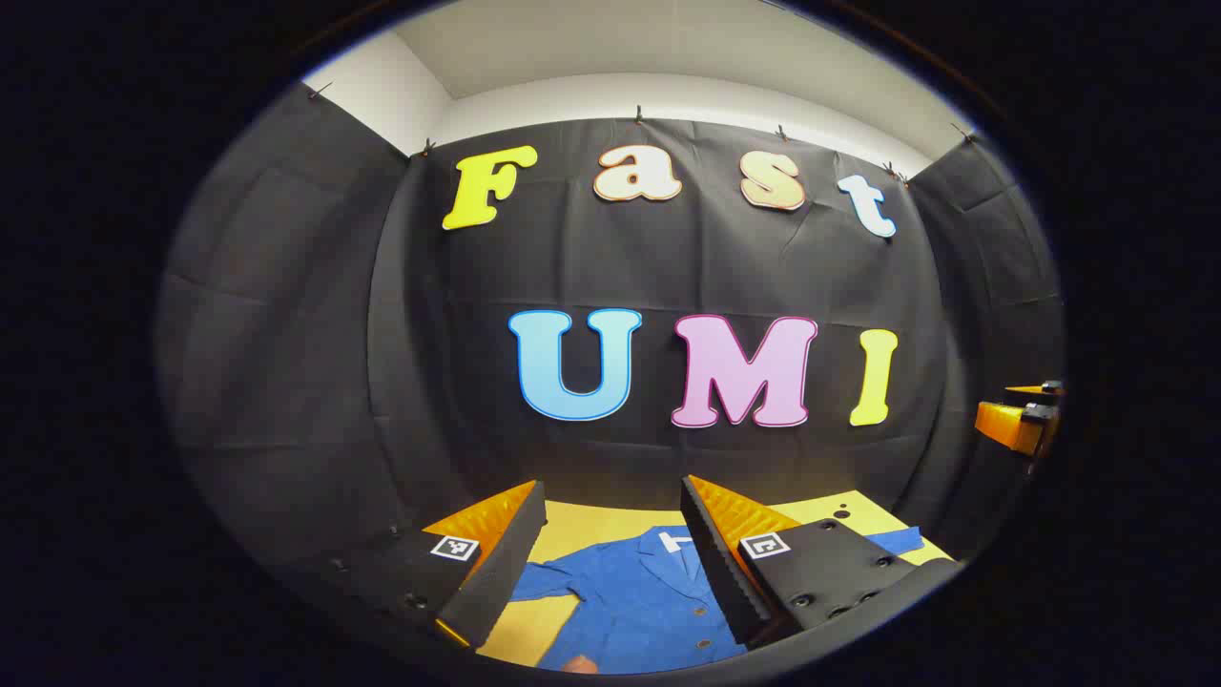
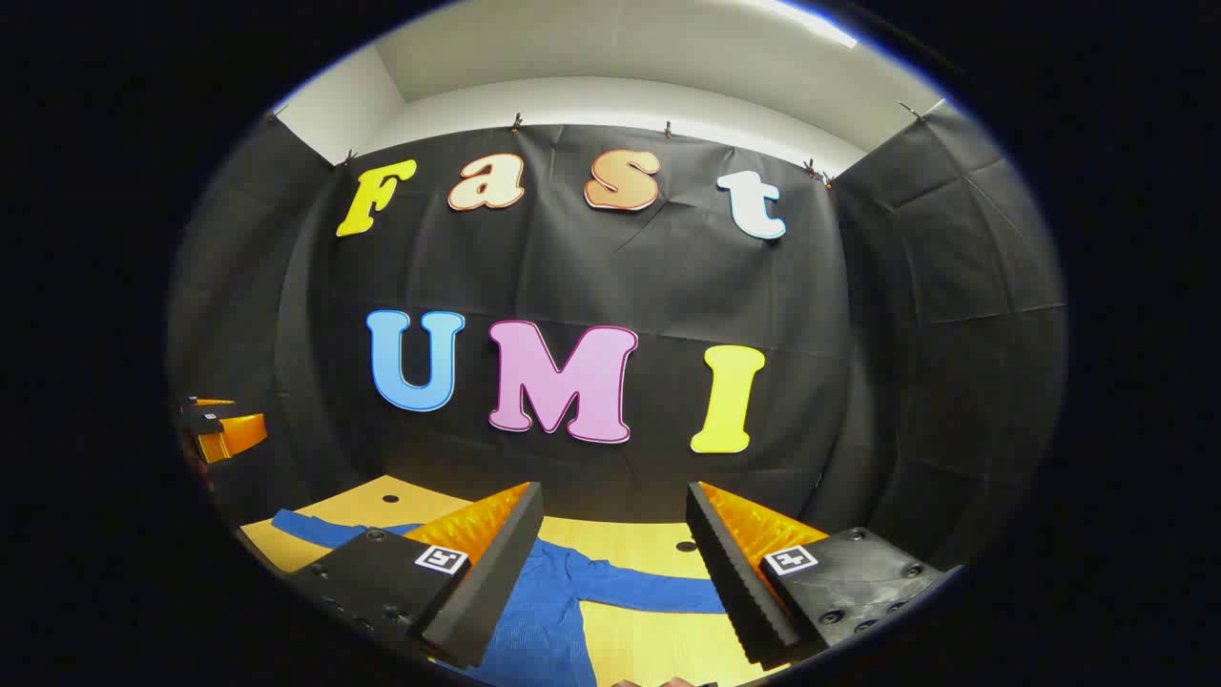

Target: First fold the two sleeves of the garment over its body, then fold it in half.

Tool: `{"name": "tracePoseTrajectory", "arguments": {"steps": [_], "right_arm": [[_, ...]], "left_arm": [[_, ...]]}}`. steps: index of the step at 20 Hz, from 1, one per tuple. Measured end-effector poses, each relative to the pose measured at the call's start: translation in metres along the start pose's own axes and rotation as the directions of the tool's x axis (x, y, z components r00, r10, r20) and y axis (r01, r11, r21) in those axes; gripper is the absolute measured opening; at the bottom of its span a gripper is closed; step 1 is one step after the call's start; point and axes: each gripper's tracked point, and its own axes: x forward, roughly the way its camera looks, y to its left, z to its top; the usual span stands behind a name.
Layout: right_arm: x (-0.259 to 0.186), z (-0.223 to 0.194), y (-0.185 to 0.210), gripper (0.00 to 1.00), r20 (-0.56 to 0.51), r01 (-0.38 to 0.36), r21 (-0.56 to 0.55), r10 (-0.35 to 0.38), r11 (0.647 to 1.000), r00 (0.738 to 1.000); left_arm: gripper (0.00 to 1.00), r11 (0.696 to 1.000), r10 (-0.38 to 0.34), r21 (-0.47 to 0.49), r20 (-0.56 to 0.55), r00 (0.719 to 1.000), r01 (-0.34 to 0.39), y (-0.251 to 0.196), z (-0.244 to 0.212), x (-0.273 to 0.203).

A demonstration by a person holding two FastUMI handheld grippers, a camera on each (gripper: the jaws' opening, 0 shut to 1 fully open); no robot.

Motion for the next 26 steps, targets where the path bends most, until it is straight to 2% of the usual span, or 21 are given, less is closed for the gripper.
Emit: {"name": "tracePoseTrajectory", "arguments": {"steps": [1,3,4,7,8,10,11,12,16,17,20,24,26], "right_arm": [[0.0,-0.002,-0.001,0.96,-0.003,0.004,-0.003,-0.004,1.0,1.0],[0.0,-0.003,-0.006,0.92,-0.007,0.018,-0.01,-0.018,1.0,1.0],[0.0,-0.005,-0.008,0.96,-0.01,0.023,-0.011,-0.023,1.0,1.0],[-0.001,-0.007,-0.014,0.96,-0.017,0.037,-0.014,-0.038,0.999,0.999],[0.0,-0.009,-0.015,0.92,-0.02,0.042,-0.015,-0.043,0.999,0.999],[-0.001,-0.01,-0.017,0.96,-0.025,0.049,-0.011,-0.049,0.999,0.998],[-0.001,-0.011,-0.019,0.92,-0.027,0.051,-0.011,-0.051,0.999,0.998],[0.0,-0.012,-0.019,0.96,-0.027,0.053,-0.013,-0.053,0.999,0.998],[0.001,-0.017,-0.021,0.96,-0.036,0.059,-0.008,-0.059,0.998,0.998],[0.002,-0.019,-0.022,0.92,-0.042,0.059,-0.001,-0.059,0.998,0.997],[0.005,-0.021,-0.025,0.96,-0.046,0.065,0.004,-0.065,0.998,0.997],[0.015,-0.01,-0.029,0.92,-0.034,0.037,-0.06,-0.039,0.997,0.999],[0.027,-0.003,-0.04,0.96,-0.039,0.028,-0.086,-0.032,0.996,0.999]], "left_arm": [[0.83,1.0,-0.013,-0.012,0.004,1.0,0.013,-0.003,0.003,0.001],[0.82,0.999,-0.027,-0.02,0.022,0.999,0.027,-0.006,0.008,0.004],[0.8,1.0,-0.025,-0.013,0.027,0.999,0.026,-0.006,0.008,0.005],[0.82,0.999,-0.038,-0.014,0.029,0.999,0.038,-0.011,0.009,0.009],[0.82,0.999,-0.047,-0.02,0.027,0.999,0.048,-0.014,0.009,0.01],[0.82,0.998,-0.06,-0.034,0.035,0.998,0.061,-0.017,0.01,0.011],[0.82,0.998,-0.059,-0.036,0.037,0.998,0.061,-0.017,0.011,0.01],[0.82,0.998,-0.058,-0.033,0.037,0.998,0.059,-0.016,0.01,0.01],[0.82,0.998,-0.049,-0.023,0.039,0.998,0.05,-0.013,0.01,0.01],[0.82,0.999,-0.046,-0.022,0.037,0.998,0.047,-0.013,0.011,0.009],[0.82,0.999,-0.029,-0.015,0.041,0.999,0.03,-0.007,0.011,0.007],[0.82,1.0,-0.024,-0.015,0.043,0.999,0.025,-0.005,0.011,0.006],[0.83,1.0,-0.018,-0.025,0.048,0.999,0.019,-0.002,0.01,0.008]]}}
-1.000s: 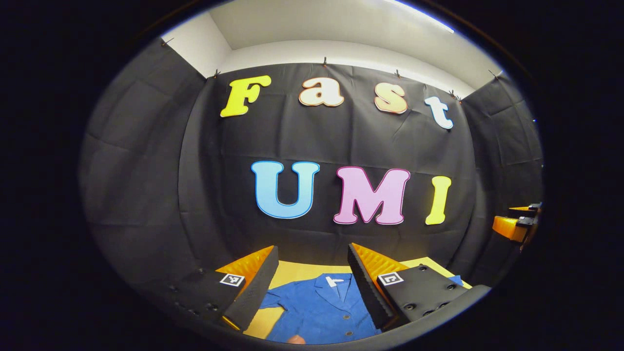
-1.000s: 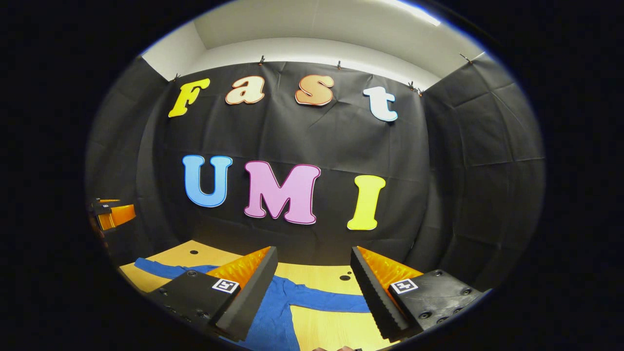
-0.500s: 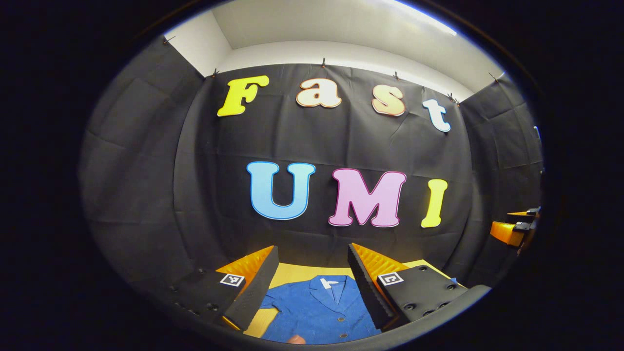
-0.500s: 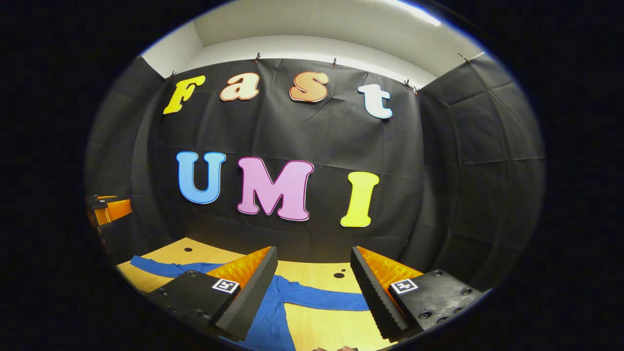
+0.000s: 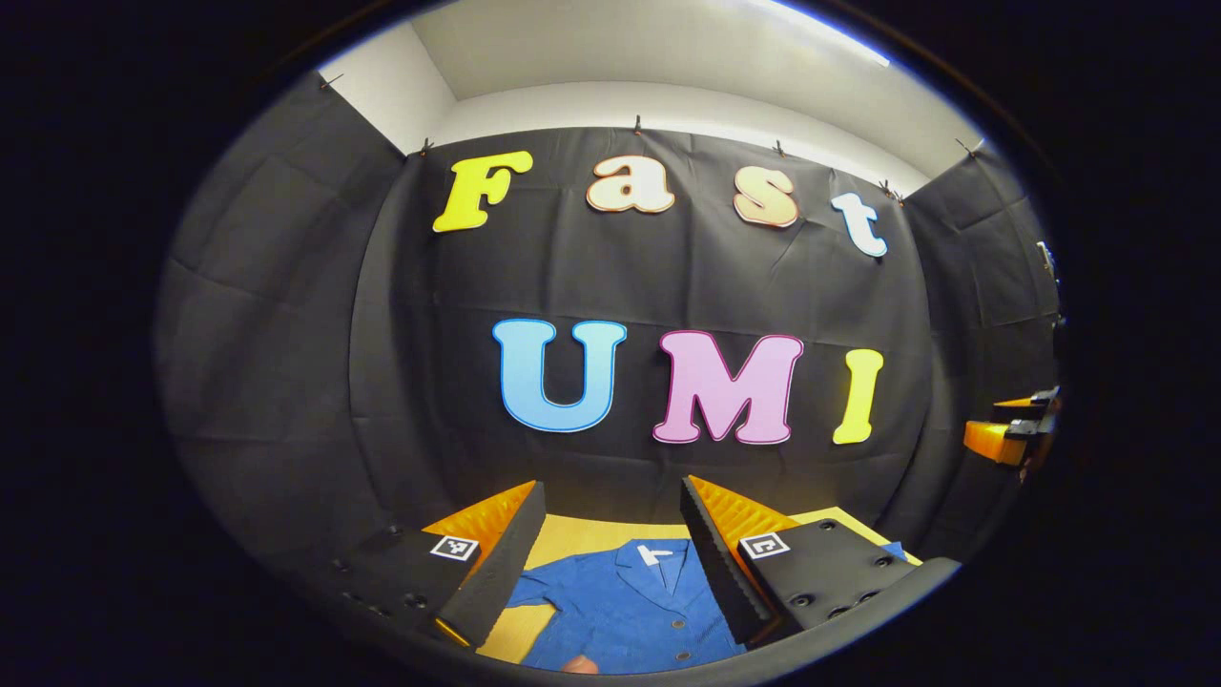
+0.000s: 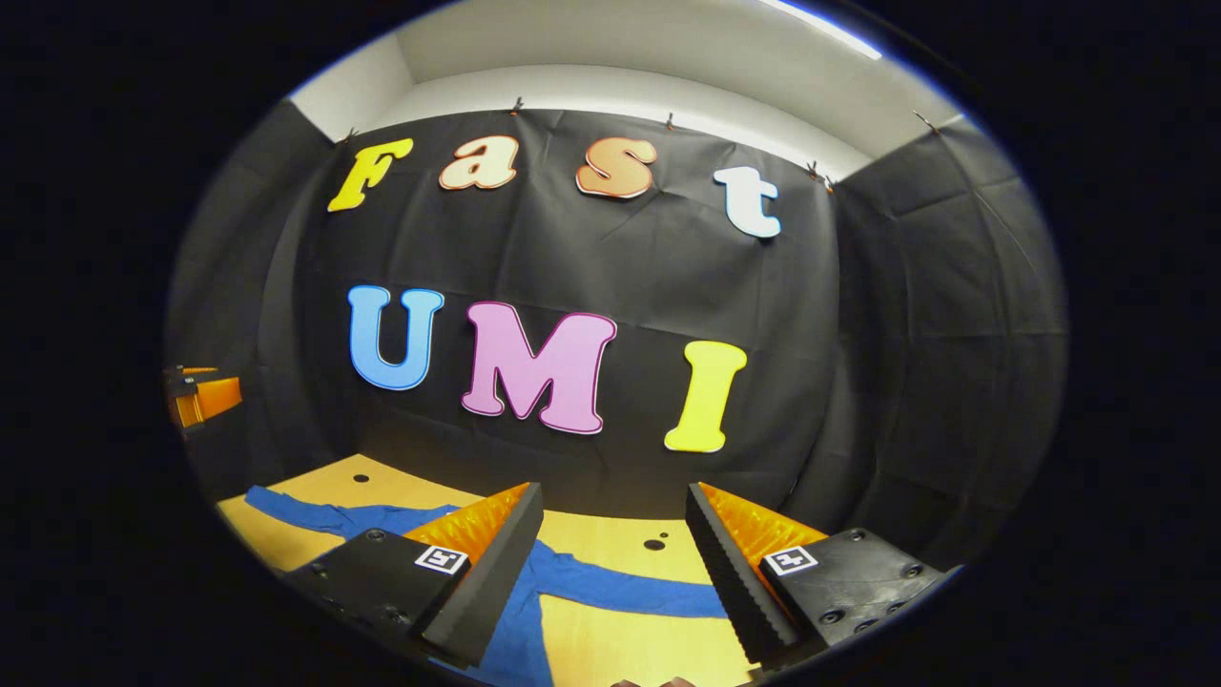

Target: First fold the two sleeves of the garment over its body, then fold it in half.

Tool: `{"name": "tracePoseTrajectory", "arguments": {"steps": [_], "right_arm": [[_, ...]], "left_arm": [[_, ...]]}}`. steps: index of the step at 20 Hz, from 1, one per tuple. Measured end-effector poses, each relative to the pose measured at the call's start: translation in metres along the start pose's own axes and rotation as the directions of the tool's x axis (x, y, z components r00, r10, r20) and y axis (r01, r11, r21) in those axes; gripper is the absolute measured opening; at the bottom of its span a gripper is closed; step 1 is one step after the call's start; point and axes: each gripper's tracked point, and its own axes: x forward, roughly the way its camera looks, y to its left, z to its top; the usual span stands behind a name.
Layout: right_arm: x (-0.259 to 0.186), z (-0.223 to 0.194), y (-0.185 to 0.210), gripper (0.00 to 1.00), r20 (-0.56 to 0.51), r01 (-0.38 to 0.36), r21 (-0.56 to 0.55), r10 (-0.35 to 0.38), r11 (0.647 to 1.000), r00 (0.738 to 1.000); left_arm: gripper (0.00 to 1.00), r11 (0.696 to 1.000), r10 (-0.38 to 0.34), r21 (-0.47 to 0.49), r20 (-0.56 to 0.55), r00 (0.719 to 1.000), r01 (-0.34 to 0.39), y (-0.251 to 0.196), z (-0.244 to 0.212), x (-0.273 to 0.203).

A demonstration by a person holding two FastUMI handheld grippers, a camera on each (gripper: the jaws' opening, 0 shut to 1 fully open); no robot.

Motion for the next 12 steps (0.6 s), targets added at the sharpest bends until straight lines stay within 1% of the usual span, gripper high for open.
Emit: {"name": "tracePoseTrajectory", "arguments": {"steps": [1,2,3,5,7,8,10,12], "right_arm": [[0.007,-0.001,-0.005,0.96,-0.021,-0.007,0.006,0.007,1.0,1.0],[0.014,-0.004,-0.01,0.92,-0.042,-0.01,0.018,0.011,1.0,0.999],[0.023,-0.008,-0.018,0.96,-0.064,-0.008,0.033,0.01,0.999,0.998],[0.041,-0.025,-0.036,0.96,-0.106,0.012,0.048,-0.007,0.999,0.994],[0.056,-0.05,-0.056,0.96,-0.151,0.033,0.05,-0.025,0.998,0.988],[0.067,-0.064,-0.068,0.96,-0.159,0.045,0.033,-0.039,0.998,0.986],[0.084,-0.099,-0.087,0.96,-0.21,0.064,0.015,-0.059,0.998,0.976],[0.104,-0.134,-0.099,0.97,-0.254,0.055,0.02,-0.048,0.998,0.966]], "left_arm": [[0.83,1.0,0.006,-0.008,0.001,1.0,-0.006,0.002,0.0,0.001],[0.83,1.0,0.009,-0.02,0.0,1.0,-0.009,0.002,-0.002,0.003],[0.82,0.999,0.006,-0.032,-0.002,1.0,-0.007,0.0,-0.003,0.004],[0.82,0.999,0.0,-0.046,-0.018,1.0,-0.001,-0.006,-0.01,0.01],[0.83,0.999,0.005,-0.04,-0.022,1.0,-0.006,-0.01,-0.01,0.014],[0.83,0.999,0.006,-0.032,-0.017,1.0,-0.006,-0.013,-0.009,0.017],[0.82,1.0,0.012,-0.009,-0.02,1.0,-0.012,-0.021,-0.01,0.025],[0.82,1.0,0.018,0.006,-0.035,0.999,-0.018,-0.031,-0.015,0.036]]}}
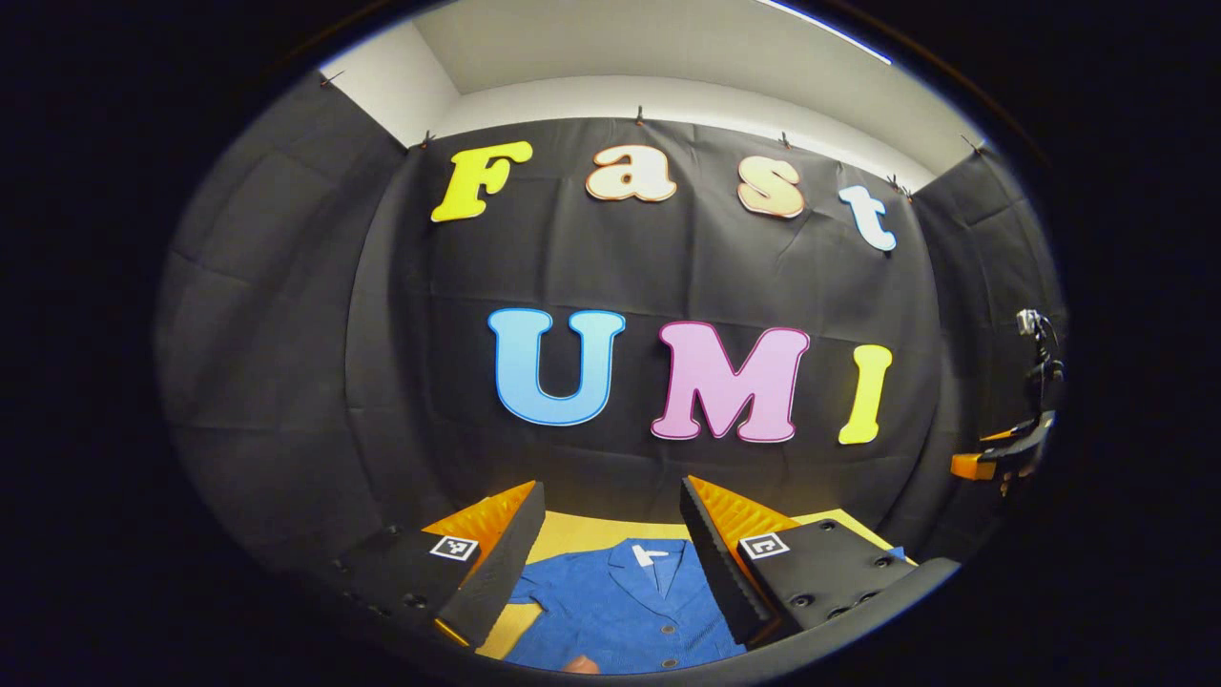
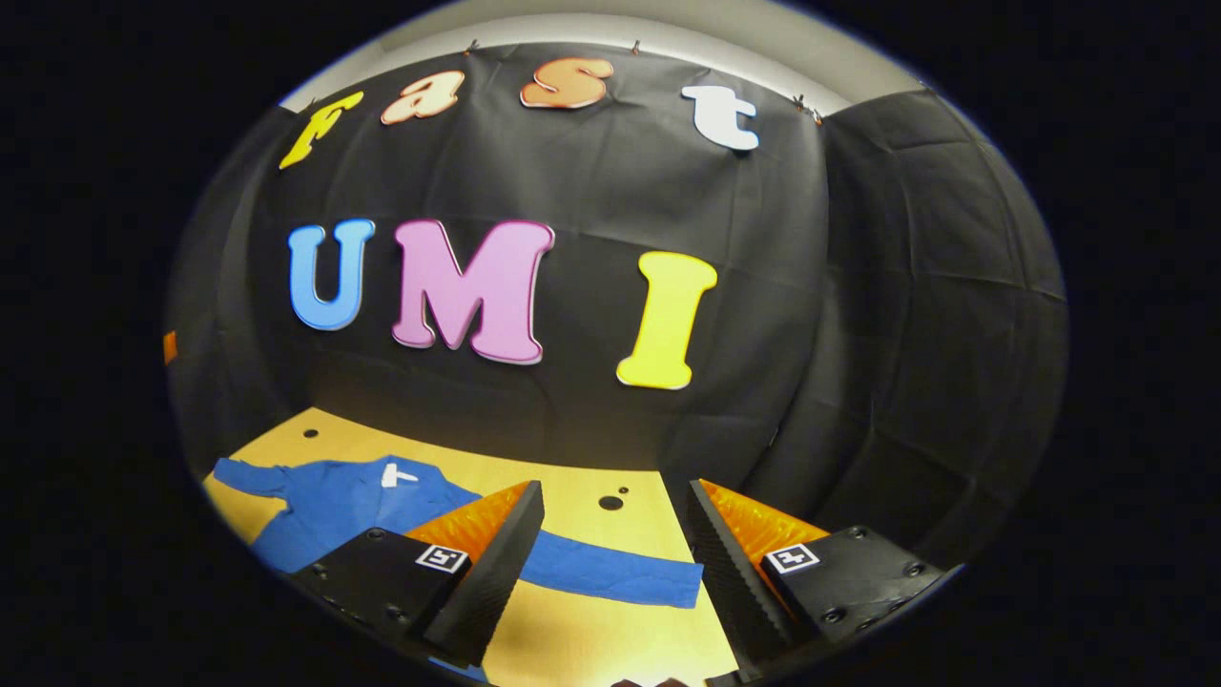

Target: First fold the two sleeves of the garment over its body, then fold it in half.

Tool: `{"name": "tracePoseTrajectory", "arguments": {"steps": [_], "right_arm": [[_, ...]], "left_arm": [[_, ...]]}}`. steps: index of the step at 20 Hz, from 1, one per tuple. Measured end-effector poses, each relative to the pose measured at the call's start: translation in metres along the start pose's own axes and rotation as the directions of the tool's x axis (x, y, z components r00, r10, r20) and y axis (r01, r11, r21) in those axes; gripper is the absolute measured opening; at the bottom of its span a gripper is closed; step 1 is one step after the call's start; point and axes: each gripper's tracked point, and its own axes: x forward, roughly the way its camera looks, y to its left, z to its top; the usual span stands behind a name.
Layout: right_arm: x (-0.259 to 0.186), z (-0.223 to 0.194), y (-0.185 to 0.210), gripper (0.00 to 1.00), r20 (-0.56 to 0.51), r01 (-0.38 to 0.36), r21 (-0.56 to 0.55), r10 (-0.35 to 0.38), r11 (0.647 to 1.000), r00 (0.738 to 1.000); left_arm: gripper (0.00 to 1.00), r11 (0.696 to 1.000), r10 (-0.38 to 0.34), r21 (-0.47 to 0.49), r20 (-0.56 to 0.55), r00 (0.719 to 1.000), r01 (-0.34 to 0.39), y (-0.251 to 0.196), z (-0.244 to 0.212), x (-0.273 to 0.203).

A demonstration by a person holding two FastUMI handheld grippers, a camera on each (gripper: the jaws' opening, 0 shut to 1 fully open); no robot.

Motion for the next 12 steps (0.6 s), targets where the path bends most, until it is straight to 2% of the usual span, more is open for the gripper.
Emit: {"name": "tracePoseTrajectory", "arguments": {"steps": [2,5,10,12], "right_arm": [[0.033,-0.039,-0.01,0.96,-0.076,-0.011,0.014,0.012,1.0,0.997],[0.084,-0.104,-0.032,0.97,-0.227,0.005,0.077,0.013,0.997,0.974],[0.139,-0.213,-0.081,0.98,-0.441,0.131,0.211,-0.025,0.969,0.897],[0.15,-0.26,-0.102,0.98,-0.539,0.179,0.211,-0.038,0.961,0.841]], "left_arm": [[0.82,1.0,0.005,0.006,-0.024,1.0,-0.005,-0.012,-0.004,0.014],[0.82,1.0,0.008,0.025,-0.043,0.999,-0.006,-0.031,-0.004,0.042],[0.82,0.999,0.039,0.04,-0.113,0.993,-0.034,-0.064,-0.023,0.088],[0.82,0.999,0.042,0.04,-0.136,0.99,-0.037,-0.077,-0.027,0.1]]}}
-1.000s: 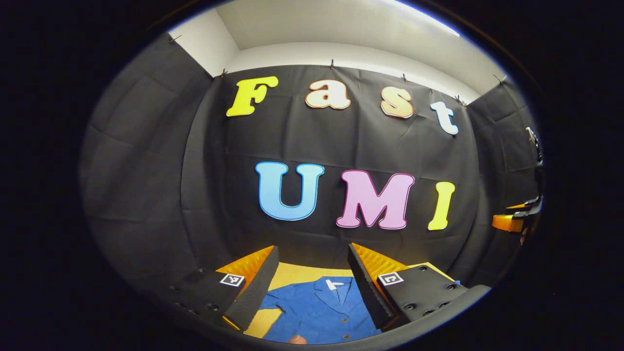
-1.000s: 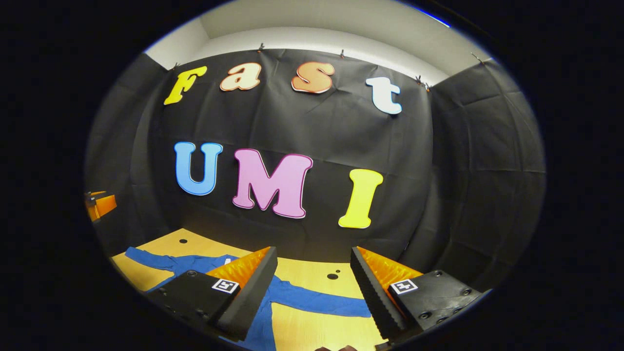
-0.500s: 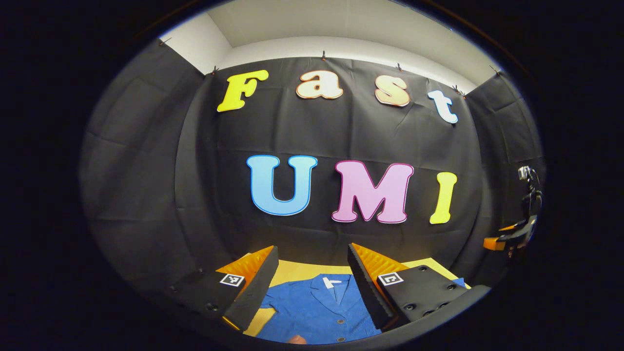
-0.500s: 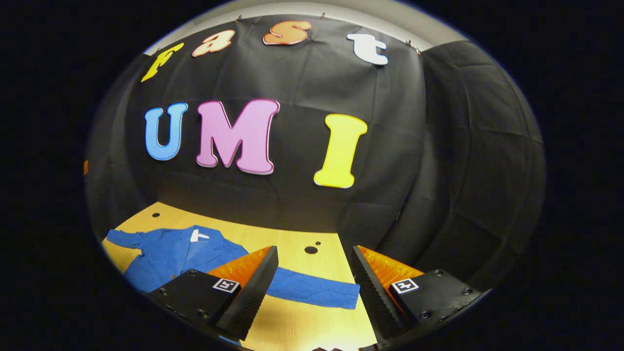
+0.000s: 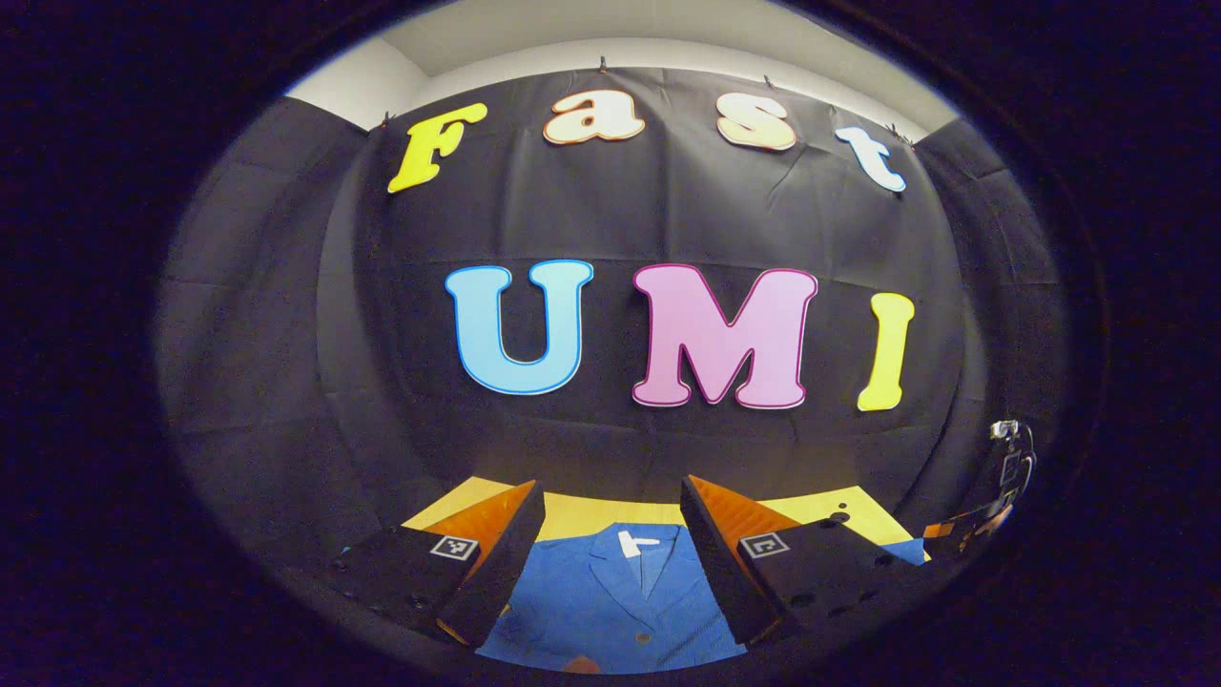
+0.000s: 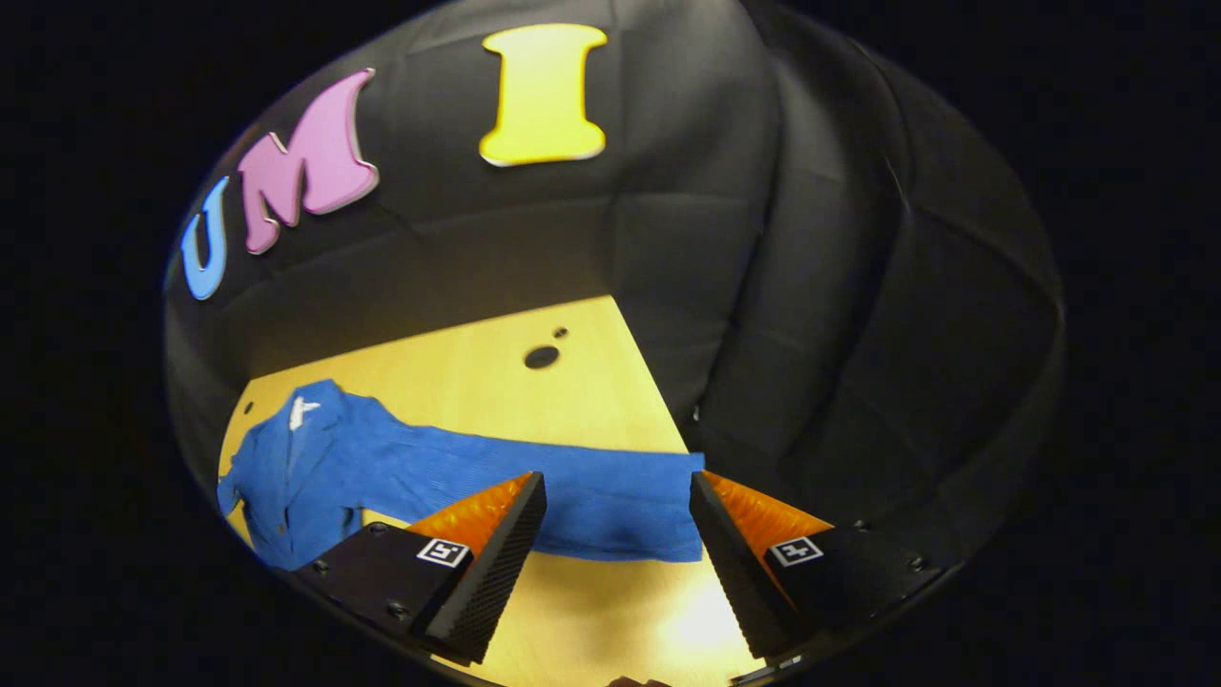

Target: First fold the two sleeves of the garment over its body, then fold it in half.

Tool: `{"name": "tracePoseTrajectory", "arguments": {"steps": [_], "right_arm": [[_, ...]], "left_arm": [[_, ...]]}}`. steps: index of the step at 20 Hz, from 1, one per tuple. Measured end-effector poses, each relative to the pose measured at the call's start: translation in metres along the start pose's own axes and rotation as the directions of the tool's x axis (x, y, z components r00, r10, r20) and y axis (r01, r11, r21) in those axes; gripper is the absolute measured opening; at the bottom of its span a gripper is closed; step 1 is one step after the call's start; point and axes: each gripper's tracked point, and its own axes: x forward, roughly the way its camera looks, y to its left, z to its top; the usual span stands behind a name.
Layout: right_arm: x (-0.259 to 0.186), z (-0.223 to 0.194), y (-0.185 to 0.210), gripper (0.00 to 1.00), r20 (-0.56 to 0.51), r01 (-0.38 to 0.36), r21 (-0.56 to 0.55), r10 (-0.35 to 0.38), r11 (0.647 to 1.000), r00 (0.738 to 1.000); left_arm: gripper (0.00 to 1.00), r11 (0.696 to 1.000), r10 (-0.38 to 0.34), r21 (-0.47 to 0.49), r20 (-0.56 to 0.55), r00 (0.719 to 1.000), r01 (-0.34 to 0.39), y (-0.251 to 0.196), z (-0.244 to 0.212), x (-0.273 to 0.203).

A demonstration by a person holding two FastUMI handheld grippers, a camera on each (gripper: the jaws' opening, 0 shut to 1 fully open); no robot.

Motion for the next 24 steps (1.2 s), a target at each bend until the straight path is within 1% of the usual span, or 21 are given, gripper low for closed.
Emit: {"name": "tracePoseTrajectory", "arguments": {"steps": [2,4,8,10,11,12,13,14,15,16,17,18,19,20,22,24], "right_arm": [[0.029,-0.027,-0.012,0.99,-0.098,0.024,0.039,-0.02,0.999,0.995],[0.044,-0.046,-0.02,1.0,-0.166,0.035,0.073,-0.022,0.997,0.986],[0.066,-0.067,-0.024,1.0,-0.244,0.06,0.085,-0.037,0.995,0.969],[0.065,-0.057,-0.023,1.0,-0.221,0.055,0.09,-0.034,0.994,0.975],[0.062,-0.062,-0.024,0.99,-0.236,0.057,0.091,-0.034,0.994,0.971],[0.065,-0.061,-0.027,0.99,-0.225,0.068,0.085,-0.047,0.994,0.973],[0.066,-0.06,-0.024,0.87,-0.232,0.067,0.075,-0.048,0.995,0.972],[0.066,-0.059,-0.025,1.0,-0.234,0.082,0.054,-0.067,0.995,0.97],[0.068,-0.063,-0.026,0.78,-0.239,0.08,0.052,-0.065,0.995,0.969],[0.068,-0.063,-0.021,0.56,-0.244,0.065,0.069,-0.046,0.995,0.969],[0.067,-0.064,-0.018,0.34,-0.262,0.069,0.096,-0.042,0.993,0.964],[0.068,-0.058,-0.016,0.12,-0.251,0.069,0.117,-0.038,0.991,0.967],[0.071,-0.06,-0.017,0.07,-0.253,0.068,0.128,-0.034,0.989,0.967],[0.07,-0.059,-0.018,0.05,-0.247,0.072,0.128,-0.038,0.989,0.968],[0.067,-0.057,-0.013,0.05,-0.239,0.066,0.116,-0.036,0.991,0.97],[0.063,-0.047,-0.008,0.05,-0.197,0.061,0.101,-0.04,0.993,0.98]], "left_arm": [[0.82,1.0,0.009,0.017,-0.009,1.0,-0.009,-0.01,0.0,0.009],[0.82,0.999,0.008,0.038,-0.01,1.0,-0.008,-0.022,0.001,0.015],[0.82,0.997,-0.008,0.071,-0.013,1.0,0.009,-0.042,0.003,0.024],[0.82,0.997,-0.02,0.073,-0.025,0.999,0.022,-0.051,0.001,0.028],[0.82,0.996,-0.021,0.08,-0.031,0.999,0.023,-0.054,0.001,0.029],[0.82,0.996,-0.021,0.085,-0.033,0.999,0.024,-0.054,0.0,0.029],[0.82,0.996,-0.022,0.085,-0.033,0.999,0.025,-0.055,0.001,0.028],[0.82,0.996,-0.025,0.084,-0.032,0.999,0.027,-0.055,0.001,0.027],[0.82,0.996,-0.027,0.083,-0.03,0.999,0.029,-0.055,0.002,0.026],[0.82,0.996,-0.029,0.086,-0.029,0.999,0.031,-0.054,0.001,0.025],[0.82,0.995,-0.027,0.092,-0.029,0.999,0.03,-0.052,0.001,0.023],[0.82,0.995,-0.018,0.101,-0.031,0.999,0.021,-0.049,-0.002,0.021],[0.82,0.995,-0.008,0.103,-0.027,1.0,0.011,-0.045,-0.001,0.019],[0.82,0.995,-0.006,0.097,-0.021,1.0,0.008,-0.042,0.0,0.017],[0.82,0.997,-0.001,0.083,-0.016,1.0,0.002,-0.037,0.001,0.011],[0.82,0.997,0.006,0.081,-0.013,1.0,-0.005,-0.029,0.0,0.005]]}}
